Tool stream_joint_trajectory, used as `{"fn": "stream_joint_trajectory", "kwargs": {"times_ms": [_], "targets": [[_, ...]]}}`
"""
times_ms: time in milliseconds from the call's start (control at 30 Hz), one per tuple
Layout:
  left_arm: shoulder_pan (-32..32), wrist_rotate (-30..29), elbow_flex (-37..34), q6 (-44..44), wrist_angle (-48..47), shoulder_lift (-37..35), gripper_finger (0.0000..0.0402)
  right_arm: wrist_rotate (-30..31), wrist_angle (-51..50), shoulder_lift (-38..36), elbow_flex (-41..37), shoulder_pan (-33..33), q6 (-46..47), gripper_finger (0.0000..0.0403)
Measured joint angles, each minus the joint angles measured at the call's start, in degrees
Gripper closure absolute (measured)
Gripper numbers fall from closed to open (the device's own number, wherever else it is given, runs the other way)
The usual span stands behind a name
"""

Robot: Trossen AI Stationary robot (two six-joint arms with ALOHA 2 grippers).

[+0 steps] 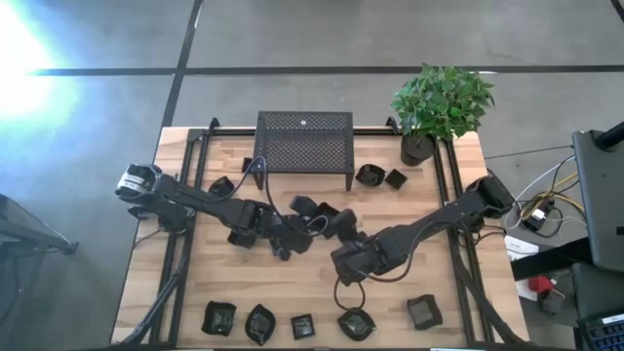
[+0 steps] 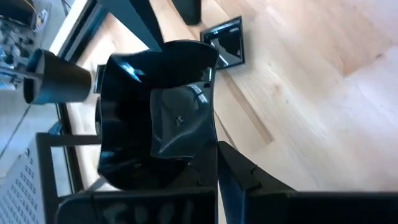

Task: Pick & Place Mini shaped plates
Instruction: Stack the black distorted square plate on top of the other black distorted square plate

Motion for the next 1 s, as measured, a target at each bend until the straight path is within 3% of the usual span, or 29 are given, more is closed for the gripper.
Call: {"fn": "stream_joint_trajectory", "kwargs": {"times_ms": [500, 1000], "targets": [[-2.42, 0.19, 0.00, -7.17, -14.03, -1.25, 0.0401, -6.65, -0.38, -6.65, 0.42, 0.04, 7.99, 0.0271], [-11.31, -6.20, 0.00, -32.37, -34.61, -6.66, 0.0401, -7.90, -0.31, -9.23, 0.16, 0.42, 8.63, 0.0271]]}}
